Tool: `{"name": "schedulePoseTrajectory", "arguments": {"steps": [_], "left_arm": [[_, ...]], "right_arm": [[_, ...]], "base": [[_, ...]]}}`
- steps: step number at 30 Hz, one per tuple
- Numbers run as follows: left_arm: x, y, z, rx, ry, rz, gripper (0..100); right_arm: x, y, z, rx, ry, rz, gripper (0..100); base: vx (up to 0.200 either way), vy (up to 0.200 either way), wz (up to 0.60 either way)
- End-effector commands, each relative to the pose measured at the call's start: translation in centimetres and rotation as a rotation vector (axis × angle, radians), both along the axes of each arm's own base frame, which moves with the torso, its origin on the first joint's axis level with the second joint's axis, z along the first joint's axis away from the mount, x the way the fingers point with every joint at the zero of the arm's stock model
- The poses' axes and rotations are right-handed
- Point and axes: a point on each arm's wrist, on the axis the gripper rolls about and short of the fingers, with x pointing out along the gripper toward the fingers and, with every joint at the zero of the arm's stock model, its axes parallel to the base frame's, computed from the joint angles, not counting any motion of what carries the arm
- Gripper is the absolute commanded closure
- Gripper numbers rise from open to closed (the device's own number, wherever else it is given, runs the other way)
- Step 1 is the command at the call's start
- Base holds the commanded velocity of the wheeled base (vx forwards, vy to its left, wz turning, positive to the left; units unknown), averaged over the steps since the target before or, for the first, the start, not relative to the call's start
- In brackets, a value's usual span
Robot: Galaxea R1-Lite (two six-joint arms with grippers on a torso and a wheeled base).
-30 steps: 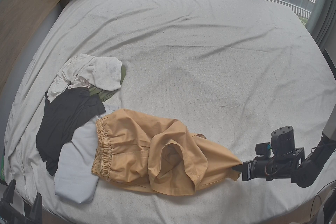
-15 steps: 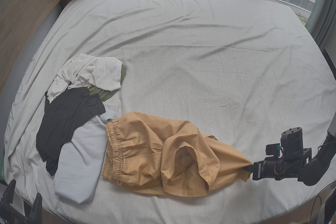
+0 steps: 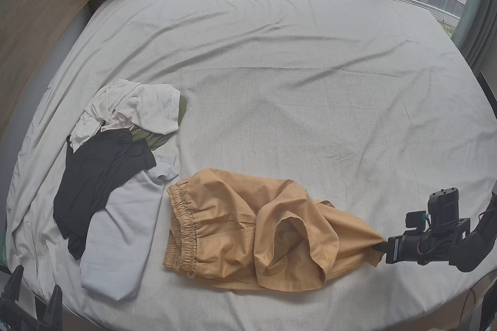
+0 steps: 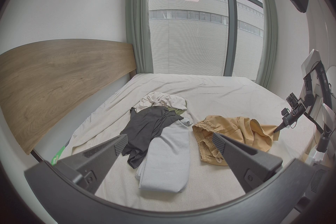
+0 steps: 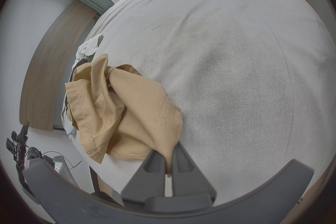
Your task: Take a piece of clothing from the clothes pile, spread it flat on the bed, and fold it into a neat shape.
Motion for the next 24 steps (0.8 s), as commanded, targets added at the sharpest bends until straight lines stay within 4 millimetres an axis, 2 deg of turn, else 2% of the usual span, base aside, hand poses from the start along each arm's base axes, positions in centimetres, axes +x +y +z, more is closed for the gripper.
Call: {"name": "schedulePoseTrajectory", "arguments": {"steps": [1,23,24], "left_arm": [[0.03,0.00,-0.50,0.000,0.003,0.001,0],[0.03,0.00,-0.52,-0.002,0.005,0.000,0],[0.03,0.00,-0.52,0.000,0.005,0.000,0]], "right_arm": [[-0.16,-0.28,-0.12,-0.001,0.009,-0.011,100],[-0.23,-0.83,-0.35,-0.018,0.014,-0.020,100],[-0.07,-0.81,-0.25,-0.011,0.006,-0.025,0]], "base": [[0.000,0.000,0.00],[0.000,0.000,0.00],[0.000,0.000,0.00]]}}
